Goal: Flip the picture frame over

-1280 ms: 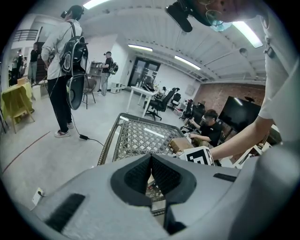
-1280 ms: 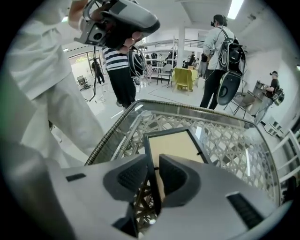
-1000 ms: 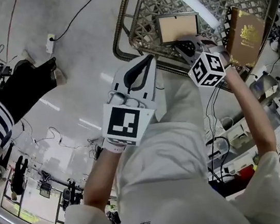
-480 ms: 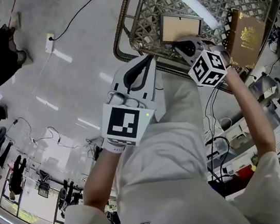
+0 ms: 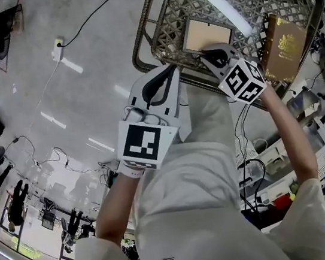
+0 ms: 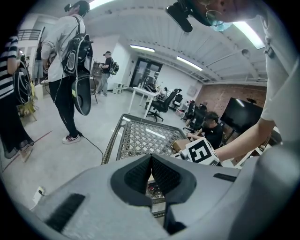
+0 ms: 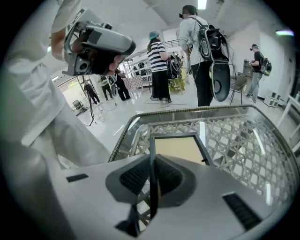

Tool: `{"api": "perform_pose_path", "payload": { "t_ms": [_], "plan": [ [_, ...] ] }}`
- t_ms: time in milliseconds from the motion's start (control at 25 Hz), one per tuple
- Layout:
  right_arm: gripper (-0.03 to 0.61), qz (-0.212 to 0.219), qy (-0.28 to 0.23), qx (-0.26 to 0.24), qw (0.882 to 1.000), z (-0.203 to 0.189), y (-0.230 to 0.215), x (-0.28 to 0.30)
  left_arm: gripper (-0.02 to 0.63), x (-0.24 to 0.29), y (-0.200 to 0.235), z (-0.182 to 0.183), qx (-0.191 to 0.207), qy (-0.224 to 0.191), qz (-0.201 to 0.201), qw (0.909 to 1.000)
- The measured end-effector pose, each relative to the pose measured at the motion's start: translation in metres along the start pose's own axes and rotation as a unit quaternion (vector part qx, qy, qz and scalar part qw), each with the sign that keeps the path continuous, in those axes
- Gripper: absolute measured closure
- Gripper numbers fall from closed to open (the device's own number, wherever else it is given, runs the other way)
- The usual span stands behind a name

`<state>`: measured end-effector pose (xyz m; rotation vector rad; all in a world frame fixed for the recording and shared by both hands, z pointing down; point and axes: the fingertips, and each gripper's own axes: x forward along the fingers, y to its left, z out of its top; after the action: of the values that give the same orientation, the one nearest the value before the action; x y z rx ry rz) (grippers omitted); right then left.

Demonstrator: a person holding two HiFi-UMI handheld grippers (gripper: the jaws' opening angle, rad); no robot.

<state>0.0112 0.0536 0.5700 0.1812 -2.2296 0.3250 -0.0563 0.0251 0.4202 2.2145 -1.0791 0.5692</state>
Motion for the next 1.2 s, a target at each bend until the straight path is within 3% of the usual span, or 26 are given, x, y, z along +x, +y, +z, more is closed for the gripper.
{"api": "perform_pose_path", "payload": {
  "t_ms": [320,640,880,1200],
  "plan": [
    [0.528,0.012,-0.063,0.109,0.992,0.019,-0.01,-0.012,0.589,0.0,0.0,0.005,-0.002,-0.005,0.005,1.0],
    [0.529,0.013,-0.113,0.214,0.97,0.028,-0.027,-0.022,0.589,-0.001,0.002,0.01,-0.02,-0.008,0.016,0.9996],
    [0.529,0.024,-0.156,0.293,0.943,0.038,-0.039,-0.03,0.589,-0.001,0.003,0.008,-0.012,-0.008,0.013,0.9998],
    [0.529,0.045,-0.225,0.403,0.886,0.052,-0.054,-0.046,0.589,0.004,-0.002,0.009,-0.005,-0.007,0.008,0.9999]
  ]
}}
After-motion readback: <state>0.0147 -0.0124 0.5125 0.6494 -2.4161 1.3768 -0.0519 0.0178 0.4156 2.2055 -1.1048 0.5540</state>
